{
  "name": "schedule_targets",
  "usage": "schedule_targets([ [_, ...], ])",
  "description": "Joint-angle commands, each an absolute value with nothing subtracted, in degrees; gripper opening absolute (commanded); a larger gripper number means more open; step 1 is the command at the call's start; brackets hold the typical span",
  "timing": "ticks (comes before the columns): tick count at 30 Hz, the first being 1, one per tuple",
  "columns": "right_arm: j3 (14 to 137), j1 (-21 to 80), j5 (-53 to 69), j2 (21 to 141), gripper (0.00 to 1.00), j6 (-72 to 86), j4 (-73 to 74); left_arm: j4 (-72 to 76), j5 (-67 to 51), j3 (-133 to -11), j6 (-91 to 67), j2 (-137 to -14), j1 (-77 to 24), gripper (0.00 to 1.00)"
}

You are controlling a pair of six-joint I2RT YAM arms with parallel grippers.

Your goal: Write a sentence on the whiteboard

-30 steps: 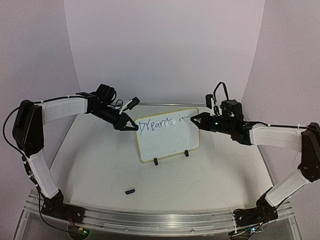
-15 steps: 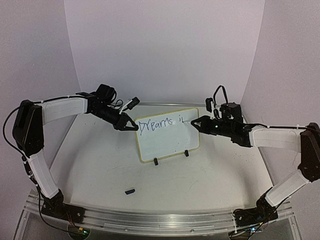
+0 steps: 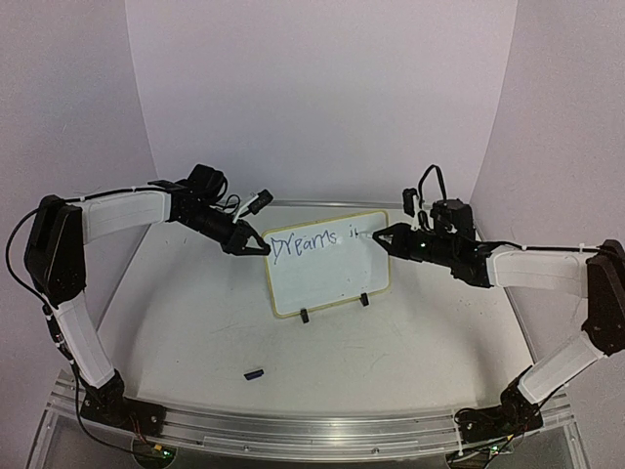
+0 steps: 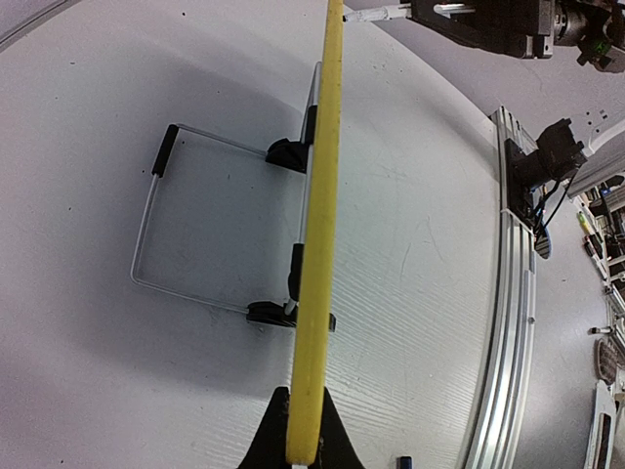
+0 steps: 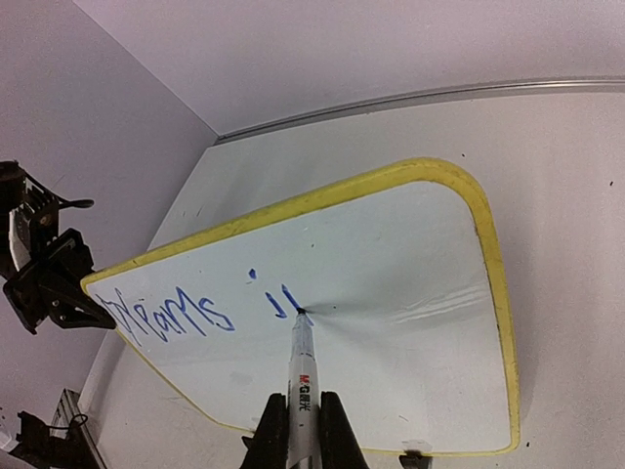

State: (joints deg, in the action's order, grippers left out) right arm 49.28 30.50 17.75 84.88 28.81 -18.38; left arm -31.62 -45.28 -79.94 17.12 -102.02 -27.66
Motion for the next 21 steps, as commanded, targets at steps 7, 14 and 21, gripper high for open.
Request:
schedule_targets([
  [7,50.96,30.26,14.46,83.33,0.0,29.67,-22.93,-34.9,-42.8,-81.21,18.24,-103.8,-29.0,0.0],
  [14,49.14,30.3,11.64,82.23,0.0,30.25,-22.85,-34.9,-42.8,-81.21,18.25,-103.8,-29.03,0.0],
  [21,48.51,30.34,11.31,81.9,0.0,30.34,-21.92,-35.01,-42.8,-81.21,18.23,-103.71,-29.0,0.0],
])
